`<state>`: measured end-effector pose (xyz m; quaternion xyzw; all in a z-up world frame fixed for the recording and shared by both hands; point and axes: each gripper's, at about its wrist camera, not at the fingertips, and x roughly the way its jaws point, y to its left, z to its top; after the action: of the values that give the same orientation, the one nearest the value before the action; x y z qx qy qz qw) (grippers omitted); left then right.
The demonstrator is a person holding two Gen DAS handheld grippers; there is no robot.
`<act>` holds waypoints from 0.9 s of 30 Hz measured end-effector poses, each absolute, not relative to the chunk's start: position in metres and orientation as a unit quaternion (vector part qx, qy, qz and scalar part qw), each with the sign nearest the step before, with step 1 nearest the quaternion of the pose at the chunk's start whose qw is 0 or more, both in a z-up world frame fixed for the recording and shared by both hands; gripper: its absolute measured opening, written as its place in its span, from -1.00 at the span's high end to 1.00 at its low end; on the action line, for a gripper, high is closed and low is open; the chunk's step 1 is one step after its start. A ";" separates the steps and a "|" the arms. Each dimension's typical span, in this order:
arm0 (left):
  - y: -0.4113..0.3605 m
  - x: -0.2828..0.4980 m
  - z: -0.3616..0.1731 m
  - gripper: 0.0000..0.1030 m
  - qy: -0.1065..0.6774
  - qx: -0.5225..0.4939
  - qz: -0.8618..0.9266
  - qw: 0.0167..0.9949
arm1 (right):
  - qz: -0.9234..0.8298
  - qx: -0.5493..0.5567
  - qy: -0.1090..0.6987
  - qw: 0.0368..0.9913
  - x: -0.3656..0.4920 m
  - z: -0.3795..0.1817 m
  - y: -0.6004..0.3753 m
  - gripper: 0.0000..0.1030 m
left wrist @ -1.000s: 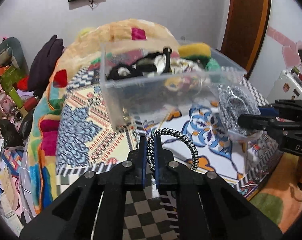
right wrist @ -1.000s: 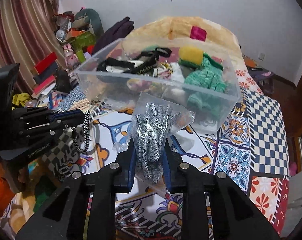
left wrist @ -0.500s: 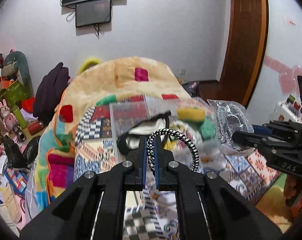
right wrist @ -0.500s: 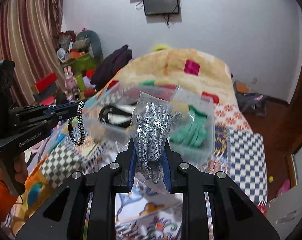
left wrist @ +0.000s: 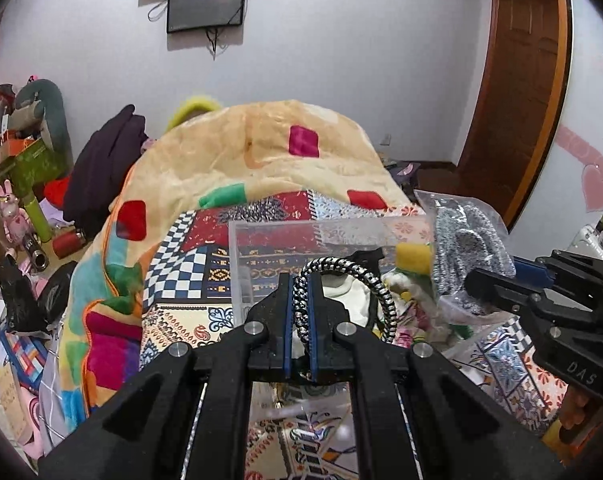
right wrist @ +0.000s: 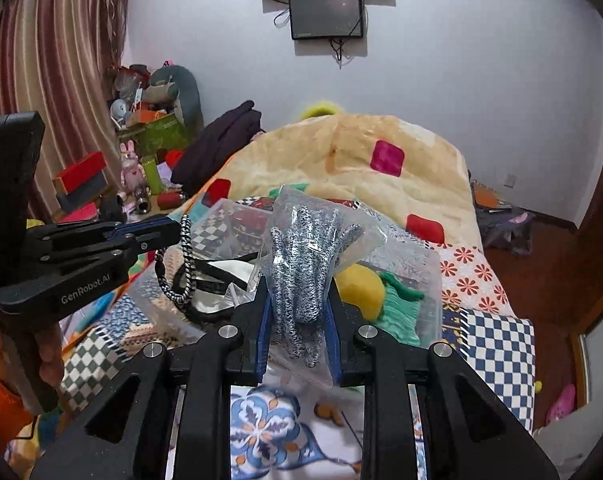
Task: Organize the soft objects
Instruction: 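Lower the braided cord into the box with the left tool while the right tool releases the scrubber inside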
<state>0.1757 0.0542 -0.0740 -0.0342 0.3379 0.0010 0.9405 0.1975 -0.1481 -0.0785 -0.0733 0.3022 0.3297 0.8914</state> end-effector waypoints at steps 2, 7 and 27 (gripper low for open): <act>0.053 0.182 -0.081 0.89 0.346 -0.032 -0.002 0.938 | 0.331 -0.076 0.311 0.888 0.202 -0.086 -0.143 0.59; 0.048 0.196 -0.100 0.89 0.371 -0.028 -0.013 0.928 | 0.331 -0.081 0.338 0.877 0.213 -0.105 -0.137 0.59; 0.036 0.165 -0.080 0.32 0.350 -0.020 -0.023 0.936 | 0.325 -0.077 0.338 0.880 0.207 -0.093 -0.151 -0.02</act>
<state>0.1650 0.0362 -0.0800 -0.0202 0.3502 -0.0234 0.9361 0.2067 -0.1510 -0.0930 -0.0771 0.3383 0.3246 0.8799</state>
